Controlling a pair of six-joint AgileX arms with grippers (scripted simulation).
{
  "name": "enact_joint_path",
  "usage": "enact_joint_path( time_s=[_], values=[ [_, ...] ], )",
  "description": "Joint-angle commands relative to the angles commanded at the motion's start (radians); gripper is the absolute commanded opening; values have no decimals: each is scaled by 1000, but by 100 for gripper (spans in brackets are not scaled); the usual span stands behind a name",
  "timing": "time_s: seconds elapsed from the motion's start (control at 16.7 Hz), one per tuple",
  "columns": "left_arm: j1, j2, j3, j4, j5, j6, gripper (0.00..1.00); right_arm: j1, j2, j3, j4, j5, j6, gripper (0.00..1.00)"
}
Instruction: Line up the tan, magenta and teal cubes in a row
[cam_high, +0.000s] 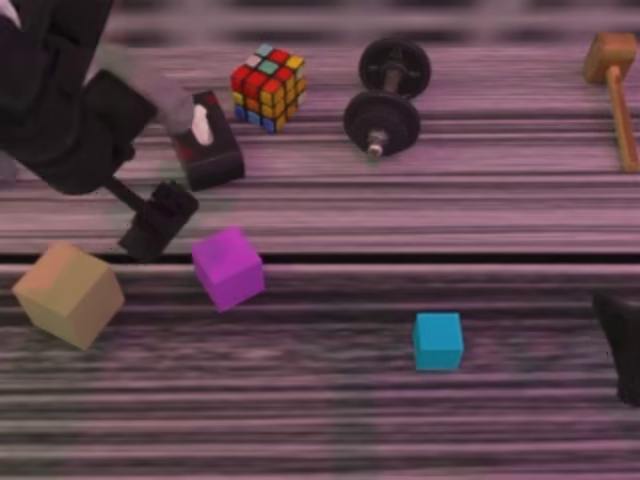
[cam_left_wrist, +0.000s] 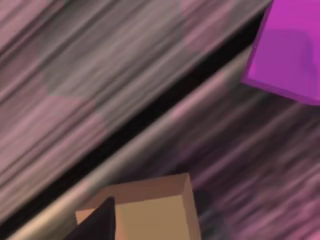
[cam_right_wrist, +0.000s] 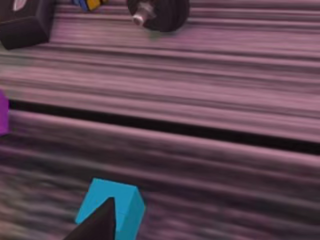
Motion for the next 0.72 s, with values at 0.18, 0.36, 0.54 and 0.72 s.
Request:
enact_joint_path(
  time_s=[0.18, 0.36, 0.54, 0.72],
  values=[
    [-50, 242, 203, -134, 1, 67, 100, -130, -219, -166, 133, 4, -78, 100],
    [-89, 439, 373, -233, -1, 120, 100, -248, -389, -279, 238, 10, -137, 100],
    [-112, 554, 478, -290, -2, 152, 100, -330, -483, -339, 304, 14, -172, 100],
    [-118, 578, 505, -303, -3, 160, 100, -352, -507, -352, 320, 15, -180, 100]
  ],
)
